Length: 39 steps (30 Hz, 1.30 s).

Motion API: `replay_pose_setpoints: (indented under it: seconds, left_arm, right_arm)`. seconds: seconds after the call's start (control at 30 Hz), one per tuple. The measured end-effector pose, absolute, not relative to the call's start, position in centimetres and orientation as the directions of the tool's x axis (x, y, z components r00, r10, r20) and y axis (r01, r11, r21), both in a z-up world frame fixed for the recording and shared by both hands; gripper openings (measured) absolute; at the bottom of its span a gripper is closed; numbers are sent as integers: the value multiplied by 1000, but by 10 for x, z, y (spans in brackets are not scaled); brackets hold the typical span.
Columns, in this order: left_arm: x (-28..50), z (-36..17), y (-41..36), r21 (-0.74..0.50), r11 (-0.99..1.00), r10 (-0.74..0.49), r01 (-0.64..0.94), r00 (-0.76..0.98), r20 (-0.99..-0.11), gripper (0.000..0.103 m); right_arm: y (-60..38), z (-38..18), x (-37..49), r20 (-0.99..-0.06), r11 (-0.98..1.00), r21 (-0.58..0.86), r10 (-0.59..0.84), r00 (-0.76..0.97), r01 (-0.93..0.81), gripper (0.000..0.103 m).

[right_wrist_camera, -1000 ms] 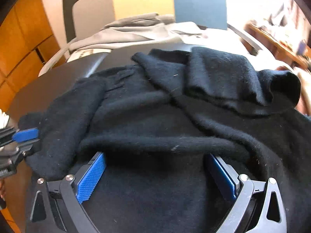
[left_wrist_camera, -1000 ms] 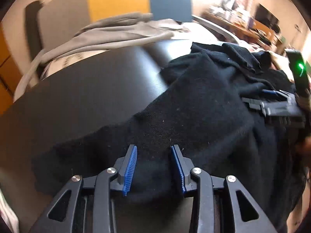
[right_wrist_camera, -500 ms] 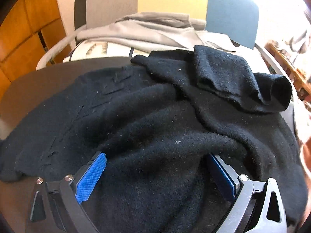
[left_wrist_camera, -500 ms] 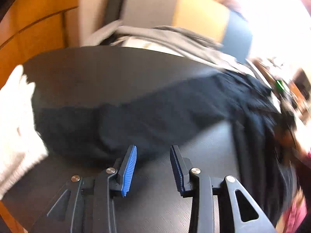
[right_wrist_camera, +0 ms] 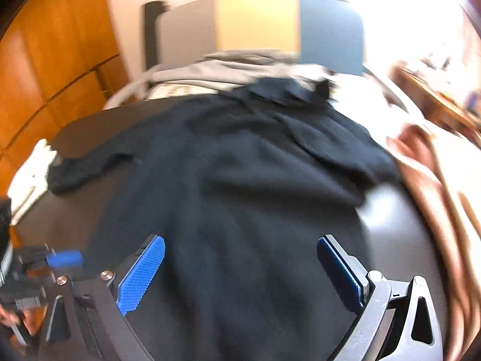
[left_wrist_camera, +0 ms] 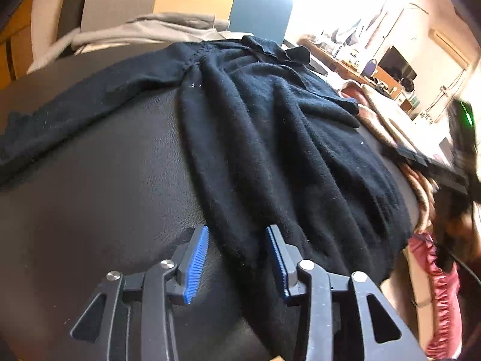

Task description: Fold clothes

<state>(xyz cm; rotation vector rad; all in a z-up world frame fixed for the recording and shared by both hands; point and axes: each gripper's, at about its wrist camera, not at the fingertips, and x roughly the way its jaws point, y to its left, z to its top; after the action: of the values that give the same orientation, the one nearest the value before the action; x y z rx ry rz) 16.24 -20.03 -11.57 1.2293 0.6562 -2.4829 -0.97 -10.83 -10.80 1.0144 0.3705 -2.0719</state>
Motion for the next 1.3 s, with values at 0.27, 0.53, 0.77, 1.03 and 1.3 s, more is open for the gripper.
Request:
replay_pose_setpoints:
  seconds: [0.27, 0.53, 0.77, 1.03, 1.3]
  left_arm:
    - [151, -116, -176, -92, -907, -160, 411, -537, -828, 52]
    - [167, -113, -219, -277, -822, -90, 497, -594, -800, 3]
    - [246, -66, -272, -396, -746, -108, 536, -684, -721, 2]
    - [290, -83, -287, -439, -669, -111, 600, -665, -739, 16]
    - [226, -70, -235, -327, -857, -71, 398, -720, -690, 20]
  right_arm:
    - [-9, -151, -14, -808, -830, 58, -366, -461, 555, 81]
    - [-10, -158, -21, -812, -830, 23, -341, -474, 558, 49]
    - [-8, -146, 3, -823, -795, 132, -421, -381, 593, 11]
    - [-17, -149, 33, -863, -756, 110, -395, -315, 645, 12]
    - [-33, -97, 32, -797, -740, 56, -438, -417, 671, 29]
